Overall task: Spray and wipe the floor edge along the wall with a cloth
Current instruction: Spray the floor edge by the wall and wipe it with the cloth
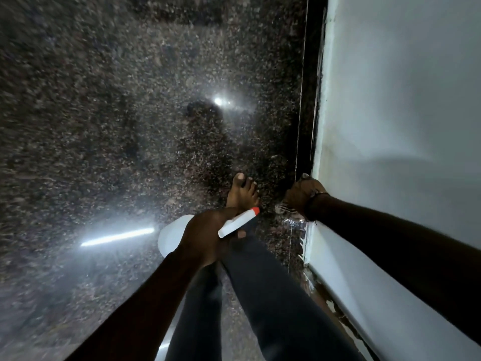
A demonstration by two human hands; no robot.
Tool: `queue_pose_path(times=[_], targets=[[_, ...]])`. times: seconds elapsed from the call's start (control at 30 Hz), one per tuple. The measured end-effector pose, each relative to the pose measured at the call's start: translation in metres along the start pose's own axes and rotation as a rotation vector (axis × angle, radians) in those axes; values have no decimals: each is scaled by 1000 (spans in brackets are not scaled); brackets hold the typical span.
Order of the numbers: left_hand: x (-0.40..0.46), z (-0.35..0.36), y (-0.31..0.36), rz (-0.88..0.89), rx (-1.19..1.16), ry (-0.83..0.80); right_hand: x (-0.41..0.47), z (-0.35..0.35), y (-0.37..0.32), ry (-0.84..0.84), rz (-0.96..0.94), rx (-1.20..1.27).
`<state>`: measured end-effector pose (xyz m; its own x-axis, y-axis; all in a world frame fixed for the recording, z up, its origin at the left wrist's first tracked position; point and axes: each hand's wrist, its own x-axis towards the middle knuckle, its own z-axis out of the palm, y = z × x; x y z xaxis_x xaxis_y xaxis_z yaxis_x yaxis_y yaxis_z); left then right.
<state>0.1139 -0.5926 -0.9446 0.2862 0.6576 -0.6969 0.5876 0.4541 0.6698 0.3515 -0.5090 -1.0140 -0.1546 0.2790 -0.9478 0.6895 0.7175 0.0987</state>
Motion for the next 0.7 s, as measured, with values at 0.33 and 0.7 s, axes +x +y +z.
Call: queue_pose_path(times=[0.33,0.7], targets=[[28,-37,38,114,102,0,-27,-12,-13,-17,-61,174],[62,-86,45,177,133,-36,-3,-36,8,49,-80,200]])
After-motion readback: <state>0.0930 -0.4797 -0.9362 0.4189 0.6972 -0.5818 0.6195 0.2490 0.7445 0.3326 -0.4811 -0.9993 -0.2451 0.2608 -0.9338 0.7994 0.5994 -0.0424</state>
